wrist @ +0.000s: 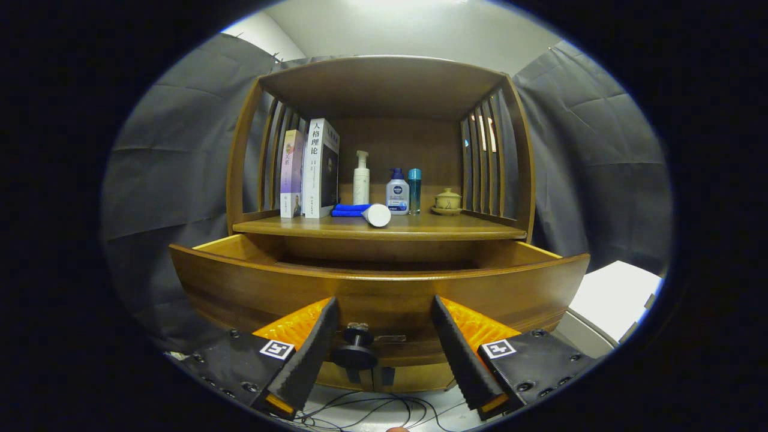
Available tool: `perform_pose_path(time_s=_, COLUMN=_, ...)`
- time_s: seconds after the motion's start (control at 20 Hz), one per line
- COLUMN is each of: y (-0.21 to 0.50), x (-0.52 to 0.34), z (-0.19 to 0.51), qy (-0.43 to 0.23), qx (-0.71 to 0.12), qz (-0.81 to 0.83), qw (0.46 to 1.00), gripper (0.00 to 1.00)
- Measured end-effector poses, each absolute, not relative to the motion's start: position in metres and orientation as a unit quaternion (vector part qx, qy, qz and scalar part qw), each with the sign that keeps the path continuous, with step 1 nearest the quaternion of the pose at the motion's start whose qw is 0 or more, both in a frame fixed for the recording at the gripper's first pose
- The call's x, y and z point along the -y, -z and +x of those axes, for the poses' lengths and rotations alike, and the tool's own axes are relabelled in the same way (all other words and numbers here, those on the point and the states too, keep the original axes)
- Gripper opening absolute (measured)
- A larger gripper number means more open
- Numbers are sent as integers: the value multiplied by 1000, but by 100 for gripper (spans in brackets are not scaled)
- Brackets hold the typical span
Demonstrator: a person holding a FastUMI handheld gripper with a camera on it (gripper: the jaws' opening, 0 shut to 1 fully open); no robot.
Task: Pull open the drawer, take out the items inside it, and place them on the countertop above the cabinet.
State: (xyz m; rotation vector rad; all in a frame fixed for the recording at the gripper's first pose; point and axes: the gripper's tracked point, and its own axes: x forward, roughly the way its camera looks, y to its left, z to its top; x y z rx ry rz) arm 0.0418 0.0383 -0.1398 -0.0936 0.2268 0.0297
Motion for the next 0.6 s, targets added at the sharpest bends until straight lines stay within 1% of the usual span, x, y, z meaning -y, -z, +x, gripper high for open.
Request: perform_pose_path(time_s=0.6, y=143, x=-41, z=91, qy=-7, qx=-128, qz=-48, qw=991, gripper=98)
